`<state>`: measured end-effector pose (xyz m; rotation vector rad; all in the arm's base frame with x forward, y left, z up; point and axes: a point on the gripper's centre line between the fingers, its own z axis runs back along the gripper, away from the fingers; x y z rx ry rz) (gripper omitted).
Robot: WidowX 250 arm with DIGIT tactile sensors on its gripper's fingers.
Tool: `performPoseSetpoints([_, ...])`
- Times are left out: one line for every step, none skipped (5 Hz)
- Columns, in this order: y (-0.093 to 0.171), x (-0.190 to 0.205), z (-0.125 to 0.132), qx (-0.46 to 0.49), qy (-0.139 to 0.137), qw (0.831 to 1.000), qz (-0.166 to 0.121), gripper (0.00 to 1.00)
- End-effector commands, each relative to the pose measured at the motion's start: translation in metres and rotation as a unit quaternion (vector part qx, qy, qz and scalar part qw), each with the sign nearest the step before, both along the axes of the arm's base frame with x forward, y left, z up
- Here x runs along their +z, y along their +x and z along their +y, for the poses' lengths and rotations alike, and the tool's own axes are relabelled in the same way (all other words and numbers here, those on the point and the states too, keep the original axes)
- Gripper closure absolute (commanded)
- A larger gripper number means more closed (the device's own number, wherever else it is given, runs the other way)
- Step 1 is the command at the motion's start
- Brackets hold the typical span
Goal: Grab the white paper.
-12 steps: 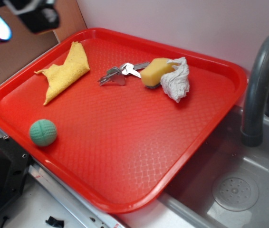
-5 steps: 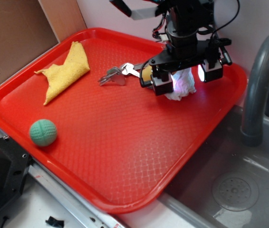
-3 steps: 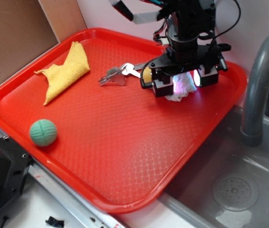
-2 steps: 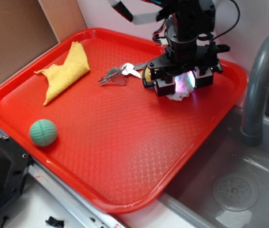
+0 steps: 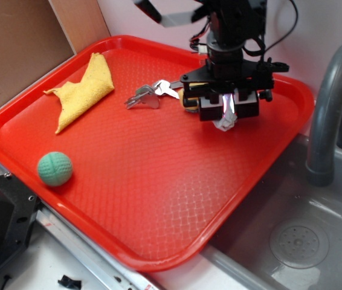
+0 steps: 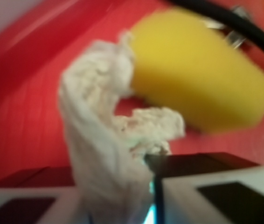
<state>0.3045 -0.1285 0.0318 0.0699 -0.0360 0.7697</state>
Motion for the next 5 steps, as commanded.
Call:
performPoseSetpoints([-0.037,0.109,0.001,-0.234,-0.127,0.964,-0.01,1.0])
performPoseSetpoints([-0.08,0.155,0.013,-0.355,-0.125,0.926,-0.019,1.0])
performPoseSetpoints([-0.115,0.186,0.035,-0.445,-0.11,0.889,-0.028,1.0])
performPoseSetpoints([-0.131,0.193,0.053,-0.413,-0.119,0.901,-0.068,1.0])
performPoseSetpoints([-0.128,0.188,0.061,-0.389,-0.096,0.916,-0.038,1.0])
